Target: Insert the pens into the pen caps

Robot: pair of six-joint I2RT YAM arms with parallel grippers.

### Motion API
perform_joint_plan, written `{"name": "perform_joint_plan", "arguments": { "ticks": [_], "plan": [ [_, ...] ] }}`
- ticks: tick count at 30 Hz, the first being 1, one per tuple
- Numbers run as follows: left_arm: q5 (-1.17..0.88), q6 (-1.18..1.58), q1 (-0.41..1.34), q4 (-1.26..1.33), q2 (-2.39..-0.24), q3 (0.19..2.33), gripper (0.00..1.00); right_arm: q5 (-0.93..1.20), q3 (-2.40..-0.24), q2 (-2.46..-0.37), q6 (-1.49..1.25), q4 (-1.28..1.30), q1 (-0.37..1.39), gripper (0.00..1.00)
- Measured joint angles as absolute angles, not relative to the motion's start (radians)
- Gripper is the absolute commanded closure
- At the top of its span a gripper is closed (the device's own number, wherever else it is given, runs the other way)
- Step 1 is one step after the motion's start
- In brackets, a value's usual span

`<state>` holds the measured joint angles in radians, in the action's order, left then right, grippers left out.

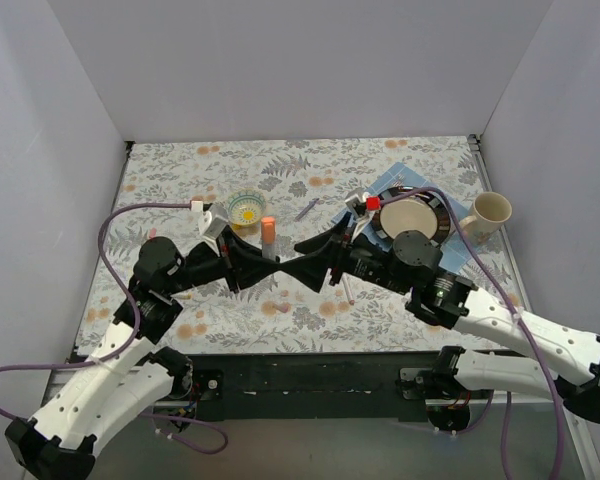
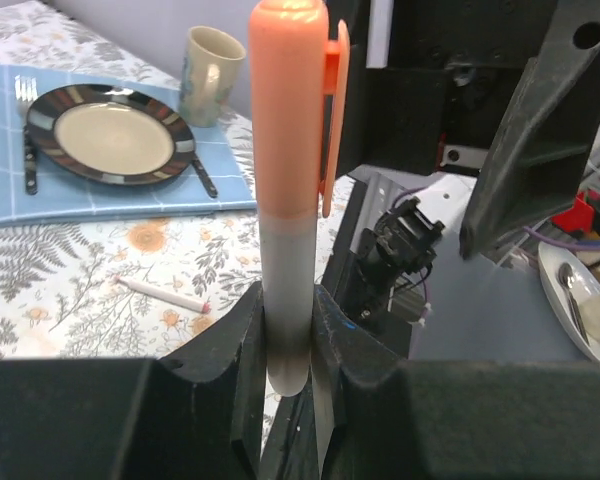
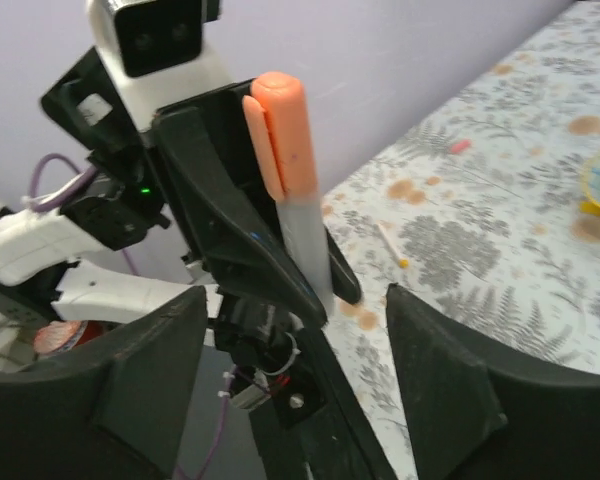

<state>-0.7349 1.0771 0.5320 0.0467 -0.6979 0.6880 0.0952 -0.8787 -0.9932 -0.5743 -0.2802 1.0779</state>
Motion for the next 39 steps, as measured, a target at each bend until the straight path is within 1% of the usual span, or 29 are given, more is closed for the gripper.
{"name": "perform_joint_plan", "arguments": {
  "ticks": [1, 2, 5, 9, 12, 16, 25, 26, 27, 32, 39],
  "plan": [
    [-0.704, 1.082, 0.532, 0.035, -0.685, 0.682, 1.00, 0.058, -0.882, -0.967, -0.568, -0.229, 1.078, 0.13],
    [-0.672, 1.086, 0.532, 0.014, -0.676, 0.676, 1.00, 0.026, -0.881, -0.939, -0.565, -0.188, 1.078, 0.11],
    [-0.567, 1.115, 0.532, -0.055, -0.694, 0.666, 1.00, -0.067, -0.856, -0.846, -0.561, -0.113, 1.076, 0.11],
    [-0.466, 1.199, 0.532, -0.110, -0.795, 0.654, 1.00, -0.158, -0.767, -0.720, -0.570, -0.066, 1.076, 0.10],
    [-0.401, 1.272, 0.534, -0.133, -0.933, 0.639, 1.00, -0.205, -0.708, -0.665, -0.574, -0.025, 1.076, 0.10],
    [-0.323, 1.337, 0.542, -0.163, -1.079, 0.613, 1.00, -0.239, -0.682, -0.643, -0.576, 0.032, 1.076, 0.10],
    [-0.173, 1.408, 0.554, -0.168, -1.222, 0.611, 1.00, -0.244, -0.668, -0.644, -0.581, 0.061, 1.076, 0.10],
    [-0.144, 1.412, 0.554, -0.183, -1.250, 0.611, 0.99, -0.241, -0.666, -0.647, -0.584, 0.059, 1.076, 0.10],
    [-0.127, 1.412, 0.554, -0.195, -1.267, 0.611, 0.95, -0.235, -0.664, -0.651, -0.587, 0.058, 1.076, 0.10],
    [-0.032, 1.404, 0.554, -0.277, -1.312, 0.611, 0.88, -0.221, -0.656, -0.663, -0.599, 0.059, 1.076, 0.10],
    [0.027, 1.394, 0.554, -0.356, -1.345, 0.620, 0.75, -0.207, -0.656, -0.662, -0.602, 0.057, 1.076, 0.10]
  ]
}}
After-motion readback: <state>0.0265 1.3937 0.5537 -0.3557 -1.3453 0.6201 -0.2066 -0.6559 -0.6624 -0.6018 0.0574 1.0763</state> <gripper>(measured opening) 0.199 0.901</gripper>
